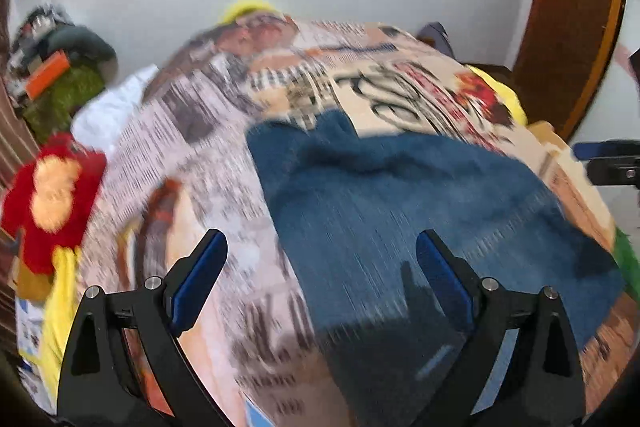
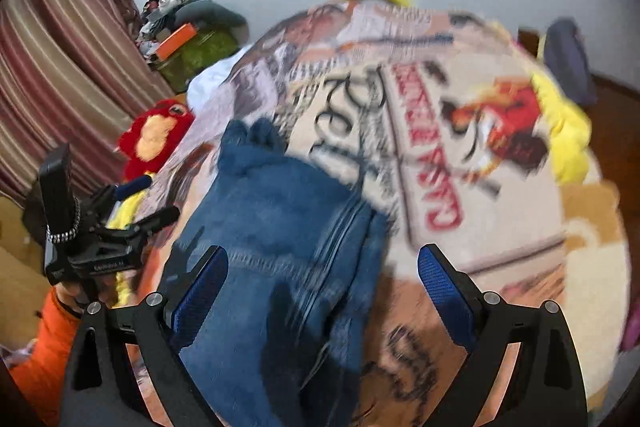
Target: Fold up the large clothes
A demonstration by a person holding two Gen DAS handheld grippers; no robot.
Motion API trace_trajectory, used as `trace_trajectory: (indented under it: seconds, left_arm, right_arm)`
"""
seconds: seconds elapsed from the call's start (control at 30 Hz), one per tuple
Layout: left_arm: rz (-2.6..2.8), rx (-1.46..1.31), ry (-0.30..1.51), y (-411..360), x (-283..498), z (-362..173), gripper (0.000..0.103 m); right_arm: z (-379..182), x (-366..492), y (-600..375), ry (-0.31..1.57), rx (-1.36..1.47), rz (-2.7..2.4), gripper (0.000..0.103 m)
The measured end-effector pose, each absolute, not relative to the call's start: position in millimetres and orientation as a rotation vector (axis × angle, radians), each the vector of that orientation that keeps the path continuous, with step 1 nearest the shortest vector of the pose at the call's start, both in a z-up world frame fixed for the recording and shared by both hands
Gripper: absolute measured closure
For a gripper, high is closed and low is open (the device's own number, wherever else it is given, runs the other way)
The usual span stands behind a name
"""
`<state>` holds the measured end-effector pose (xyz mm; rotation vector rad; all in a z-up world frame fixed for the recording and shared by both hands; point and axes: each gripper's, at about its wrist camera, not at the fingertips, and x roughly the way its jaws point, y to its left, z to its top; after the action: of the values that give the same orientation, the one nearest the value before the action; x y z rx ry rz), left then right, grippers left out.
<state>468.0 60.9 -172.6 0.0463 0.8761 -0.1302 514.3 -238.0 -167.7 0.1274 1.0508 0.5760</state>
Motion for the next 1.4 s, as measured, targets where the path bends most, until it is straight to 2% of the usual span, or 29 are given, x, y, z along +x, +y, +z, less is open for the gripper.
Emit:
trace_trajectory:
  seconds: [0.17, 0.33, 0.43, 0.63, 0.7, 0.97, 1.07, 1.17, 1.4]
  left_arm:
    - [-0.234, -0.124, 1.012, 68, 450, -204, 0.006]
    - [-0.298, -0.432, 1.114, 91, 458, -238, 0.006]
    - [-0.293, -0.484, 1.142, 90, 469, -253, 0.002]
    - [-0.343, -0.556, 1.191, 80, 488, -270, 0.001]
    - [-0.371, -0.580, 1.189, 79, 489, -271, 0.008]
    - [-0.374, -0.497, 1.122, 67, 469, -243, 0.039]
    - [-0.368, -0.447, 1.077, 66, 452, -226, 0.043]
    - [-0.353, -0.426, 1.040, 71, 436, -204, 0.045]
    - [-0.320, -0.363, 0.923, 94, 394, -139, 0.045]
  right_arm:
    - [-215, 506, -234, 1.201, 0.144, 0.585, 0.008]
    - [-245, 505, -231, 1.263, 0.172, 0.621, 0.008]
    - [-257, 516, -226, 1.300, 0.217, 0.673, 0.008]
    - [-276, 533, -217, 1.359, 0.285, 0.705, 0.008]
    - [-274, 535, -214, 1.353, 0.278, 0.707, 0.012]
    - [-245, 514, -202, 1.283, 0.223, 0.642, 0.051]
    - [-224, 498, -191, 1.239, 0.187, 0.642, 0.064]
    - [-199, 482, -180, 1.205, 0.184, 0.664, 0.068]
    - [-148, 452, -153, 1.118, 0.161, 0.701, 0.068]
